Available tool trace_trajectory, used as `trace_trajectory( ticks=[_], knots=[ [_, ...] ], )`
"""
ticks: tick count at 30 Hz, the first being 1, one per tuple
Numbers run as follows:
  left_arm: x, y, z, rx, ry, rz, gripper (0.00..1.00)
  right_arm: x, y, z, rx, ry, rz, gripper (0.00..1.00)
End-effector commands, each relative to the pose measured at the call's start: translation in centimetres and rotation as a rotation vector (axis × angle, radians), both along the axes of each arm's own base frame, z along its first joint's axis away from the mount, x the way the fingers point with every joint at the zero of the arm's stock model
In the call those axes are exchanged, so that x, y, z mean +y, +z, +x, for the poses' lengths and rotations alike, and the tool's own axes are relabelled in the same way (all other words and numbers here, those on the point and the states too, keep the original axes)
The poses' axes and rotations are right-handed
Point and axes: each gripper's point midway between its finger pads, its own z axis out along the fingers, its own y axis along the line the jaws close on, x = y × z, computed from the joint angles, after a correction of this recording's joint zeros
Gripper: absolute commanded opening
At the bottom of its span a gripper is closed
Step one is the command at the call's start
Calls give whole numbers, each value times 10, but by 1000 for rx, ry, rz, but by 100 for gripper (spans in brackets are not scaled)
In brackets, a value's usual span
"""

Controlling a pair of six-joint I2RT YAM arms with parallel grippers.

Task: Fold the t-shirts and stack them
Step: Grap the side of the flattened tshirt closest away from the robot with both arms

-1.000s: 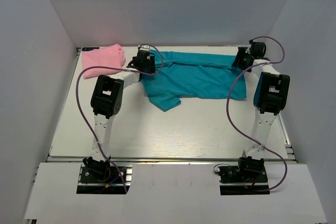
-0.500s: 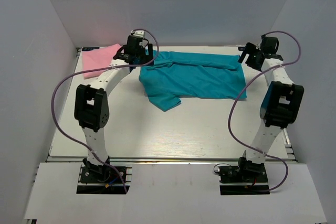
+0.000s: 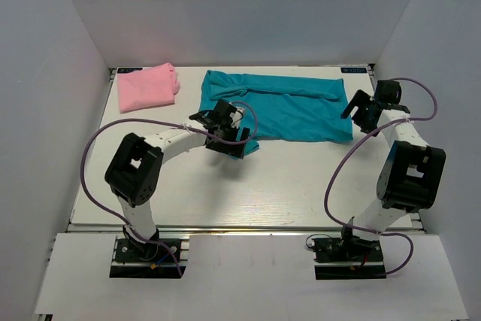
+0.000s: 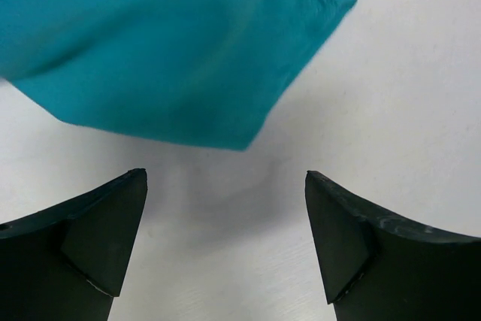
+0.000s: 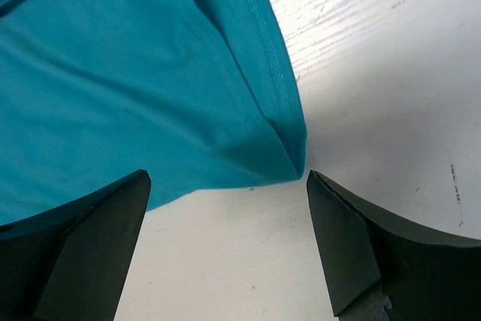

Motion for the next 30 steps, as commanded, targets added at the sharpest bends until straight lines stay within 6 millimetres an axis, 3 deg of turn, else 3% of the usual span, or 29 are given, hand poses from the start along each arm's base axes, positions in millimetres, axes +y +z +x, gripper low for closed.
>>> trace_trajectory(
  ticks=[1, 9, 17, 18, 24, 25, 27, 30],
  knots=[
    [5, 1, -9, -5, 13, 28, 94, 1, 22, -2, -61, -6, 9, 90],
    [8, -18, 1, -50, 104, 133, 82, 5, 11, -8, -26, 14, 21, 90],
    [-9, -31, 10, -90, 102, 130, 68, 4, 2, -20, 1, -4, 16, 90],
    [-11, -30, 13, -99, 111, 116, 59, 4, -1, -21, 6, -12, 18, 90],
    [-15, -33, 19, -107, 135, 104, 39, 6, -11, -32, 14, -38, 33, 90],
    [-15, -33, 19, -107, 135, 104, 29, 6, -11, -33, 16, -43, 35, 90],
    [-17, -27, 26, -134, 147, 101, 0, 5, -16, -35, 27, -51, 25, 90],
    [-26, -17, 29, -167, 113, 79, 0, 1, -18, -38, 34, -70, 13, 89]
  ],
)
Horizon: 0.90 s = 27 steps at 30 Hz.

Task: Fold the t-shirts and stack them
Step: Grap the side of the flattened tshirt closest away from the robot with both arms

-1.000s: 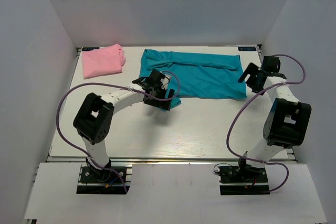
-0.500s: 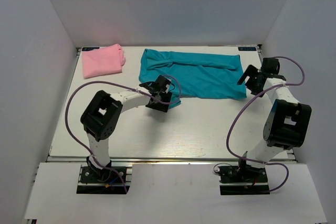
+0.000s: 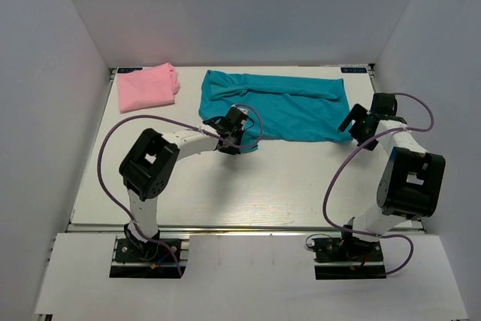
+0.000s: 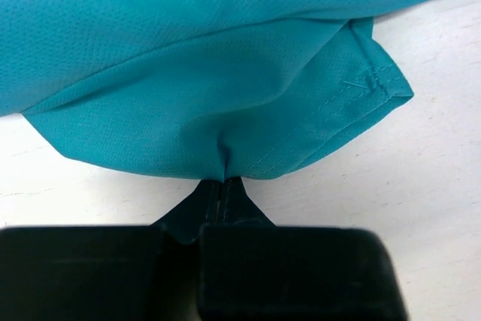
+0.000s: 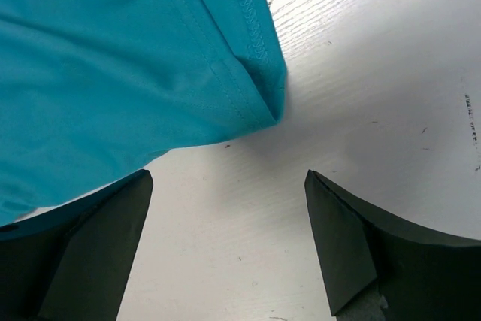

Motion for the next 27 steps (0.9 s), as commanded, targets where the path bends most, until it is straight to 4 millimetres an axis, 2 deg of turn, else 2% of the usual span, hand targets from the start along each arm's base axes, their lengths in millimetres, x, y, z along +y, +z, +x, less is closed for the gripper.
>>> trace_trajectory(
  ticks=[1, 2, 3, 6, 7, 9, 11, 14, 16, 18, 22, 23, 24, 26, 27],
  knots=[
    [-13, 23, 10, -71, -19, -40, 0, -8, 9, 5, -49, -45, -21, 86],
    [-11, 25, 8, -72, -19, -41, 0, -8, 7, 5, -43, -52, -16, 85],
    [-11, 38, 7, -91, -18, -57, 0, -8, 6, 5, -43, -52, -16, 84],
    [5, 39, -9, -83, -13, -38, 0, -6, -2, 4, -39, -53, -11, 82],
    [9, 49, -10, -112, -5, -50, 0, -6, -5, 4, -38, -56, -9, 80],
    [18, 45, -20, -100, -6, -39, 0, -4, -13, 4, -27, -56, 8, 78],
    [16, 45, -28, -82, -25, -63, 0, 0, -18, 5, -29, -48, 23, 76],
    [9, 40, -43, -35, -59, -98, 0, 1, -27, 7, -22, -53, 39, 69],
    [12, 34, -52, 2, -49, -109, 0, 2, -37, 8, -1, -53, 47, 62],
    [12, 34, -53, 2, -49, -109, 0, 6, -38, 8, 10, -46, 69, 49],
    [7, 39, -54, 2, -41, -124, 0, 12, -41, -4, 24, -39, 88, 49],
    [7, 39, -54, 2, -41, -124, 0, 11, -33, -5, 3, -41, 80, 52],
    [6, 39, -56, 10, -49, -133, 0, 9, -37, -12, 14, -49, 65, 54],
    [5, 38, -59, 25, -57, -136, 0, 9, -28, -12, -10, -49, 59, 56],
    [-1, 45, -61, 19, -73, -156, 0, 8, -27, -14, -12, -50, 49, 57]
  ],
)
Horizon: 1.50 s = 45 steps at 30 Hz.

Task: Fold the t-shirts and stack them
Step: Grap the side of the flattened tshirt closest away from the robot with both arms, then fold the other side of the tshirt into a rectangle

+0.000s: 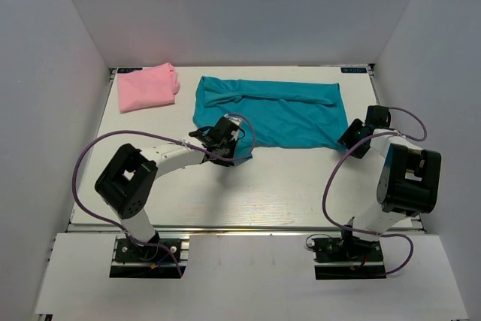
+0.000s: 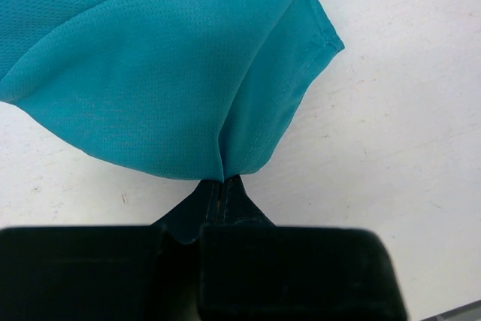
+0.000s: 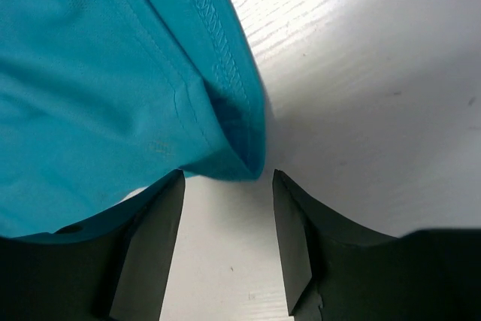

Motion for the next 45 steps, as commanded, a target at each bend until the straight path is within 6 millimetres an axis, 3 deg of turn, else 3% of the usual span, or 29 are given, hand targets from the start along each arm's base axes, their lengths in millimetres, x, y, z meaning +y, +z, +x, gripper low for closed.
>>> trace_trajectory(
  ticks=[1, 6, 12, 14, 15, 16, 18, 19, 23, 25, 27, 28, 30, 31, 33, 37, 41, 43, 45],
  knots=[
    [-12, 23, -6, -9, -26, -64, 0, -3, 17, 0, -52, -11, -23, 57],
    [-8, 28, -11, -10, -26, -64, 0, -3, 9, -1, -41, -16, -20, 57],
    [-4, 34, -16, -14, -19, -75, 0, -5, 6, 13, -46, -17, -17, 57],
    [-4, 34, -16, -14, -19, -75, 0, -5, 2, 16, -46, -20, -10, 52],
    [-4, 38, -15, -22, -19, -82, 0, -5, -2, 17, -39, -25, -5, 48],
    [-4, 38, -15, -22, -19, -82, 0, -5, -7, 17, -29, -27, -4, 32],
    [0, 33, -19, -10, -26, -65, 0, -4, -13, 15, -12, -33, 8, 16],
    [-2, 34, -21, -1, -35, -75, 0, -3, -14, 14, -4, -28, 7, 0],
    [6, 32, -38, 49, -61, -63, 0, 0, -16, -7, 31, -29, 7, 0],
    [16, 30, -53, 92, -64, -36, 0, 0, -5, -17, 14, -34, -7, 0],
    [22, 35, -65, 119, -83, -36, 0, 0, 1, -40, 52, -54, -19, 0],
    [27, 35, -77, 162, -93, -27, 0, 2, 14, -51, 31, -53, -23, 0],
    [28, 37, -89, 206, -121, -34, 0, 6, 11, -78, 103, -52, -20, 0],
    [33, 35, -97, 241, -124, -20, 0, 6, 25, -81, 60, -43, -31, 0],
    [33, 37, -104, 262, -146, -29, 0, 12, 23, -94, 80, -23, -18, 0],
    [24, 55, -89, 210, -168, -35, 0, 18, 29, -89, 47, 14, 8, 0],
    [11, 84, -47, 89, -150, -40, 0, 13, 41, -71, 36, 39, -14, 0],
    [-1, 96, -26, 29, -156, -49, 0, 9, 56, -57, -1, 46, -28, 0],
    [3, 97, -11, 7, -119, 7, 0, 8, 59, -50, -7, 52, -34, 0]
  ],
)
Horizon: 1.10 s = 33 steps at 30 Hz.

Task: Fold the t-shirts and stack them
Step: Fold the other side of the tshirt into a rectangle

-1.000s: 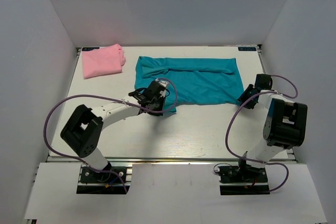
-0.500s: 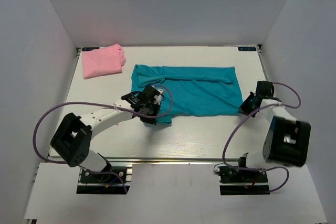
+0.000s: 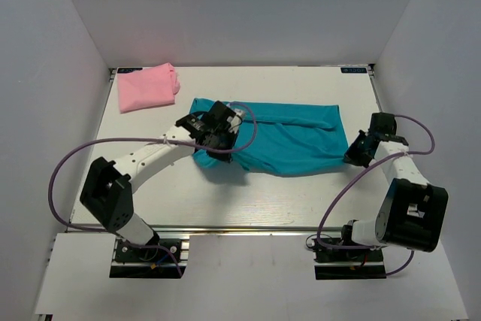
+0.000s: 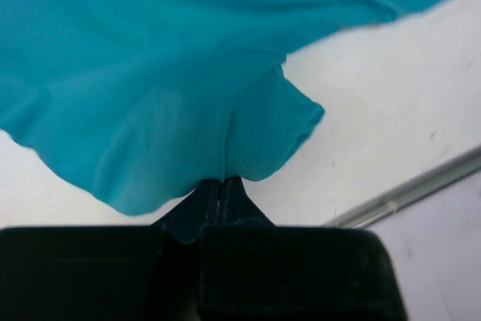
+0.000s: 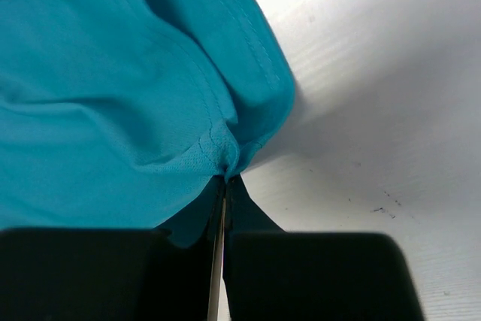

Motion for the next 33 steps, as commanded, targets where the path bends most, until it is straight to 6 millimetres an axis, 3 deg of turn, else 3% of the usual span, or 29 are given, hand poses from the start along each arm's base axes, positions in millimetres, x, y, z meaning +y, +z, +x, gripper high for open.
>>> trace_trajectory(
  ticks=[1, 5, 6, 7, 10, 11, 18, 19, 20, 21, 27, 33],
  knots=[
    [-4, 19, 43, -111, 42, 46, 0, -6, 37, 33, -103, 31, -29, 0],
    [-4, 26, 71, -166, 81, 92, 0, -10, 44, 49, -112, 45, -40, 0],
    [4, 21, 82, -181, 105, 145, 0, -13, 42, 54, -99, 51, -49, 0],
    [7, 34, 99, -230, 146, 152, 0, -15, 47, 59, -106, 55, -57, 0],
    [4, 43, 124, -281, 139, 141, 0, -11, 48, 69, -113, 85, -38, 0],
    [3, 45, 130, -283, 135, 124, 0, -11, 55, 78, -144, 103, -34, 0],
    [5, 44, 174, -355, 90, 121, 0, -16, 59, 105, -142, 118, -36, 0],
    [2, 49, 177, -376, 65, 115, 0, -16, 57, 108, -135, 116, -34, 0],
    [5, 39, 183, -366, 64, 131, 0, -16, 59, 111, -141, 117, -37, 0],
    [3, 49, 187, -391, 56, 124, 0, -17, 55, 115, -133, 122, -35, 0],
    [-1, 46, 210, -451, -68, 120, 0, -11, 55, 133, -138, 163, 5, 0],
    [-3, 26, 230, -426, -143, 131, 0, -23, 53, 152, -123, 157, -34, 0]
  ],
)
